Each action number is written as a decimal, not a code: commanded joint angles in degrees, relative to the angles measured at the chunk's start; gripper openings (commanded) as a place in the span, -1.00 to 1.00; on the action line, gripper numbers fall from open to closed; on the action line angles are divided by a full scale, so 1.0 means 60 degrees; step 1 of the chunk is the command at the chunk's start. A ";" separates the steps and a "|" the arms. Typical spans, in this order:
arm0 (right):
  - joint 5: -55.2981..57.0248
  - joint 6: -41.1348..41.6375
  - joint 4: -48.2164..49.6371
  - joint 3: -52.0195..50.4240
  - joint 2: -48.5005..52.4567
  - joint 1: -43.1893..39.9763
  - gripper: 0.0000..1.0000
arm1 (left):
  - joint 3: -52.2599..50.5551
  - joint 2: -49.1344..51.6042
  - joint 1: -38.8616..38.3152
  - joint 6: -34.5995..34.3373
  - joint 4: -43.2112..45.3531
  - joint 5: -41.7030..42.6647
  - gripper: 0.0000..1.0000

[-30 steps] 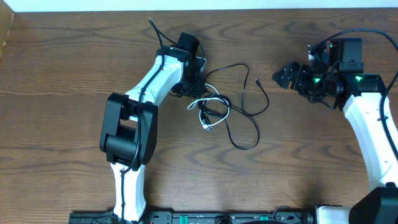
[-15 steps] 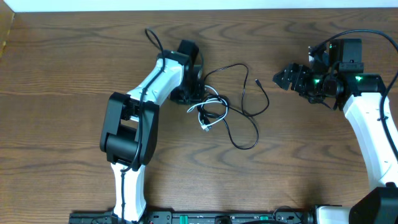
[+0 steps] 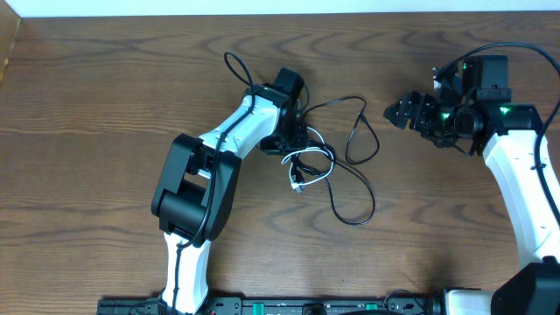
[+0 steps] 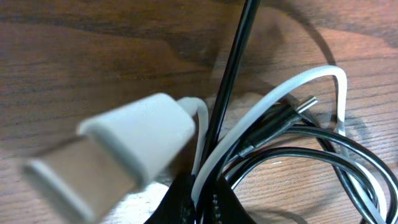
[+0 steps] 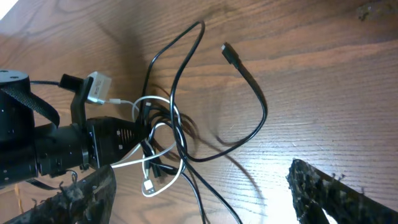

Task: Untangle cables

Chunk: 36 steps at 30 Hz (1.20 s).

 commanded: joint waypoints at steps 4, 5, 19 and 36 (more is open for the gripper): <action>-0.0299 -0.0568 0.0022 0.0091 0.0058 -0.0011 0.70 | 0.0433 -0.1512 0.0011 0.1206 -0.0058 -0.0120 -0.85; -0.0495 -0.0732 0.0058 0.0091 0.0058 -0.0011 0.71 | 0.0433 -0.1883 0.0007 0.1392 0.0018 -0.0120 -0.85; -0.4634 -0.2401 0.2011 0.0091 0.0058 0.0193 0.74 | 0.0433 -0.5023 0.0015 0.1661 0.0215 -0.0091 -0.85; -0.0357 -0.2805 0.2645 0.0091 0.0084 0.2874 0.62 | 0.0430 -0.4976 0.0025 -0.0047 -0.0535 0.1519 -0.85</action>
